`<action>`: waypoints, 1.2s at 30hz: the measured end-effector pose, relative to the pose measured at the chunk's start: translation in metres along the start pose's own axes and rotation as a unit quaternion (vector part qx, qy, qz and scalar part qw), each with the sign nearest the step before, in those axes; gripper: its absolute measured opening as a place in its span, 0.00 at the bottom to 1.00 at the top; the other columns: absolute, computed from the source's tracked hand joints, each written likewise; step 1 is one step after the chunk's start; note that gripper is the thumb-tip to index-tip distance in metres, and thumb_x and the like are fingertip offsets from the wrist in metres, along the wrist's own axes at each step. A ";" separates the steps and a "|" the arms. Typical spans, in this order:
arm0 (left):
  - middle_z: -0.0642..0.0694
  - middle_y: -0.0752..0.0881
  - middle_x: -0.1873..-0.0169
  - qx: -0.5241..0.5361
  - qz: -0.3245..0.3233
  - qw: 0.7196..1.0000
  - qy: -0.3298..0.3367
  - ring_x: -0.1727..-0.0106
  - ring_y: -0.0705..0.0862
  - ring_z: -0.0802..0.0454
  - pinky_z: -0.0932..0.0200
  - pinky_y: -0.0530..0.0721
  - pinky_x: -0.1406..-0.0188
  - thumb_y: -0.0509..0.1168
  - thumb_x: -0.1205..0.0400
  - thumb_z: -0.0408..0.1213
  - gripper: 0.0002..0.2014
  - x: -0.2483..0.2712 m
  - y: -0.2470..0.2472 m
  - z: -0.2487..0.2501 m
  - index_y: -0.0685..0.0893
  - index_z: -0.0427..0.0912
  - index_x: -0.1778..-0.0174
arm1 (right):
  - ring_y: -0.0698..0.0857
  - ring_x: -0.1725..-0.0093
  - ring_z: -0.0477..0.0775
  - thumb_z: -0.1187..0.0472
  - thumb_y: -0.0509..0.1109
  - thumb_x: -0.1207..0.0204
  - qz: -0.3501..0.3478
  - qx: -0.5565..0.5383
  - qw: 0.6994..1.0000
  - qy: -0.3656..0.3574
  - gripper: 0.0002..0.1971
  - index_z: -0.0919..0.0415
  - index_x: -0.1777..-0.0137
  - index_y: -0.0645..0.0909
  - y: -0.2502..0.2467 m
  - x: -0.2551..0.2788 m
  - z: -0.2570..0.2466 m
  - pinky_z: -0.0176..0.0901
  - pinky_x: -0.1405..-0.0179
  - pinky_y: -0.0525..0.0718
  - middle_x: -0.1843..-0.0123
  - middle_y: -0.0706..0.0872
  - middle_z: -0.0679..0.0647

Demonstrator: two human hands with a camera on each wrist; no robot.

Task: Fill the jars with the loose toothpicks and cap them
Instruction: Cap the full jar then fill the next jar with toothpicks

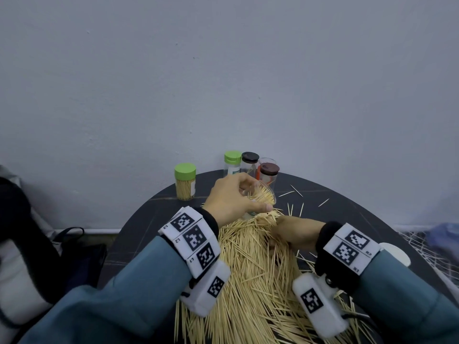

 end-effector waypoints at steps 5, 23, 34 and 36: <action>0.56 0.82 0.47 -0.002 -0.005 1.000 0.004 0.45 0.78 0.60 0.70 0.72 0.52 0.80 0.34 0.48 0.29 0.000 0.002 -0.001 0.82 0.46 0.38 | 0.77 0.74 0.51 0.74 0.48 0.16 -0.026 -0.192 0.981 -0.018 0.16 0.66 0.62 0.73 0.002 -0.004 0.009 0.45 0.69 0.79 0.72 0.74 0.56; 0.56 0.83 0.47 -0.012 -0.014 1.000 0.012 0.49 0.78 0.65 0.80 0.71 0.63 0.80 0.35 0.47 0.28 0.000 0.008 -0.002 0.82 0.46 0.39 | 0.70 0.78 0.43 0.71 0.47 0.14 -0.030 -0.417 0.900 -0.125 0.11 0.63 0.55 0.68 -0.012 0.002 0.004 0.32 0.78 0.70 0.74 0.70 0.52; 0.57 0.85 0.50 -0.017 -0.013 1.000 0.002 0.46 0.81 0.58 0.72 0.76 0.55 0.81 0.36 0.48 0.26 0.000 0.011 -0.009 0.84 0.48 0.43 | 0.68 0.77 0.43 0.70 0.46 0.14 0.067 -0.498 0.825 -0.259 0.12 0.59 0.55 0.66 -0.057 0.023 -0.021 0.31 0.77 0.70 0.73 0.68 0.50; 0.57 0.85 0.50 -0.015 -0.021 1.000 -0.004 0.46 0.82 0.58 0.70 0.77 0.53 0.81 0.36 0.48 0.26 0.001 0.014 -0.009 0.84 0.48 0.44 | 0.68 0.77 0.43 0.69 0.46 0.14 0.075 -0.510 0.810 -0.281 0.12 0.59 0.56 0.66 -0.065 0.030 -0.026 0.31 0.77 0.70 0.72 0.66 0.51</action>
Point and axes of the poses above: each hand's wrist, its own x-axis away from the middle knuckle, its own y-axis out of the palm, z = x × y, the point moved 8 cm from there along -x, towards the middle knuckle
